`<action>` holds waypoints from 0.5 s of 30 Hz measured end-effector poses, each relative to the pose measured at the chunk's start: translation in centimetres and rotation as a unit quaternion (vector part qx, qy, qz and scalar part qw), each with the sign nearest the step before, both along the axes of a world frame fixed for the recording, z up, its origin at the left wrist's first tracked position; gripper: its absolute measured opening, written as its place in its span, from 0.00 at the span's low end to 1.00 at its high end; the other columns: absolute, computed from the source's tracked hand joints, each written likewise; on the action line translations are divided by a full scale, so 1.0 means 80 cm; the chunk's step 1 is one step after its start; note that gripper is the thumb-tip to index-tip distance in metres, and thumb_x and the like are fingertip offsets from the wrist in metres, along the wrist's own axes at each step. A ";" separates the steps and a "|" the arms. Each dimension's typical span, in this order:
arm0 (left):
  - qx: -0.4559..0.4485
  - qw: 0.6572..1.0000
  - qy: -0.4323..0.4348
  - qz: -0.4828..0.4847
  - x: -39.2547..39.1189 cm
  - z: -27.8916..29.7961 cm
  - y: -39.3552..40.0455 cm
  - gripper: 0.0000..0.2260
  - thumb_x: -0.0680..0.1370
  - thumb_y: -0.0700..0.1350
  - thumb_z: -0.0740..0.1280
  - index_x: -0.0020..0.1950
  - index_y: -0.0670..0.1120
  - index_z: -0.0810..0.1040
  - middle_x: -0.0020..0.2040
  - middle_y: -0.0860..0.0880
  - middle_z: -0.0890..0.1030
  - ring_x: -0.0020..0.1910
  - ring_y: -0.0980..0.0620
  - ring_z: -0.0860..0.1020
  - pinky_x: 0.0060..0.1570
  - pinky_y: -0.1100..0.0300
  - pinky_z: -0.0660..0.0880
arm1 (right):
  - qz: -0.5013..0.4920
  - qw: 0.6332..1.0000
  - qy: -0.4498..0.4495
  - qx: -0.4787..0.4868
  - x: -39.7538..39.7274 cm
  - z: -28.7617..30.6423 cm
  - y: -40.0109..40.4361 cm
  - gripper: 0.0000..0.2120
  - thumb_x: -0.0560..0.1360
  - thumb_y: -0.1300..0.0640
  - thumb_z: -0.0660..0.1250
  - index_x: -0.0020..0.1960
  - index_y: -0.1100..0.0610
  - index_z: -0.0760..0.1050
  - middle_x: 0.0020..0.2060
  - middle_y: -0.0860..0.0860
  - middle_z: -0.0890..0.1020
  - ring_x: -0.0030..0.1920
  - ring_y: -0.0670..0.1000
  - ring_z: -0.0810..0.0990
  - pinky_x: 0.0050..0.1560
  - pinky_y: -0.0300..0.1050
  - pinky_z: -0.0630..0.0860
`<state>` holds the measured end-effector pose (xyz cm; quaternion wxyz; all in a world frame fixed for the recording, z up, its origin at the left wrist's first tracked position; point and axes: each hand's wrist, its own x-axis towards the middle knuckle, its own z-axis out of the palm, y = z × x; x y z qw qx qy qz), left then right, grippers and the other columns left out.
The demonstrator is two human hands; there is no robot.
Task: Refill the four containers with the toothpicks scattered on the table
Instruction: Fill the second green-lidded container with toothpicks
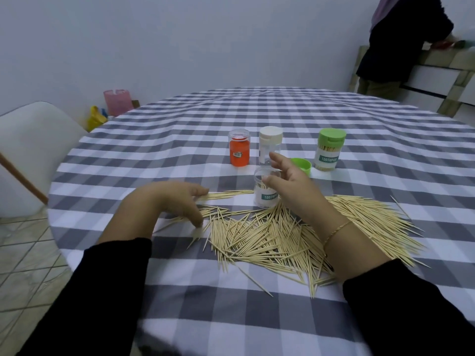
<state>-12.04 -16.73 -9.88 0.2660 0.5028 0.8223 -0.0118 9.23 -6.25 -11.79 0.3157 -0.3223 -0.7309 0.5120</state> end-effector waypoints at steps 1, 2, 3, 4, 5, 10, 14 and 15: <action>0.004 1.000 0.000 -0.001 0.000 -0.001 -0.002 0.39 0.70 0.47 0.75 0.77 0.56 0.59 0.77 0.51 0.63 0.73 0.46 0.64 0.71 0.50 0.63 | 0.004 1.000 -0.002 0.003 0.001 0.000 -0.001 0.28 0.78 0.58 0.64 0.75 0.50 0.59 0.71 0.48 0.66 0.57 0.40 0.68 0.34 0.18 0.68; 0.011 1.000 0.008 -0.005 0.001 -0.002 -0.003 0.38 0.71 0.47 0.75 0.77 0.56 0.59 0.76 0.50 0.64 0.72 0.46 0.65 0.70 0.51 0.64 | 0.007 1.000 -0.003 0.004 0.001 0.001 -0.002 0.28 0.78 0.58 0.64 0.75 0.50 0.59 0.72 0.48 0.65 0.57 0.40 0.67 0.34 0.17 0.67; 0.024 0.999 0.024 -0.009 0.002 -0.003 -0.003 0.36 0.73 0.47 0.74 0.77 0.56 0.60 0.75 0.50 0.65 0.71 0.46 0.66 0.67 0.53 0.65 | 0.009 1.000 -0.005 0.005 0.001 0.001 -0.003 0.28 0.78 0.58 0.64 0.76 0.50 0.59 0.72 0.49 0.65 0.58 0.40 0.67 0.34 0.17 0.67; 0.041 0.998 0.042 -0.014 0.004 -0.005 -0.003 0.34 0.74 0.48 0.73 0.77 0.56 0.61 0.74 0.49 0.67 0.69 0.46 0.68 0.64 0.54 0.66 | 0.009 1.000 -0.006 0.005 0.001 0.001 -0.003 0.29 0.78 0.58 0.64 0.76 0.50 0.58 0.72 0.49 0.65 0.58 0.40 0.66 0.35 0.17 0.67; 0.063 0.996 0.057 -0.019 0.005 -0.006 -0.002 0.32 0.75 0.48 0.72 0.76 0.56 0.63 0.73 0.49 0.69 0.67 0.47 0.70 0.60 0.56 0.67 | 0.010 1.000 -0.006 0.004 0.000 0.001 -0.004 0.29 0.78 0.58 0.64 0.76 0.51 0.58 0.73 0.49 0.65 0.59 0.40 0.67 0.36 0.18 0.68; 0.119 0.984 0.124 -0.055 0.015 -0.014 0.003 0.19 0.79 0.49 0.65 0.70 0.55 0.73 0.64 0.51 0.78 0.59 0.50 0.76 0.57 0.57 0.73 | 0.009 1.000 -0.018 0.014 -0.001 0.000 -0.007 0.30 0.77 0.56 0.66 0.75 0.49 0.58 0.72 0.50 0.65 0.62 0.43 0.68 0.53 0.32 0.69; 0.114 0.969 0.196 -0.100 0.024 -0.015 0.012 0.15 0.80 0.46 0.63 0.67 0.54 0.76 0.60 0.50 0.80 0.56 0.48 0.77 0.57 0.53 0.76 | 0.007 0.999 -0.027 0.019 -0.001 -0.003 -0.007 0.30 0.77 0.54 0.67 0.75 0.48 0.58 0.72 0.50 0.66 0.68 0.49 0.68 0.60 0.40 0.67; 0.109 0.965 0.214 -0.107 0.025 -0.016 0.014 0.15 0.80 0.45 0.63 0.67 0.53 0.77 0.59 0.49 0.80 0.56 0.48 0.77 0.55 0.55 0.76 | 0.007 0.999 -0.029 0.019 -0.001 -0.003 -0.007 0.30 0.77 0.53 0.67 0.75 0.48 0.58 0.72 0.50 0.66 0.68 0.49 0.68 0.59 0.40 0.68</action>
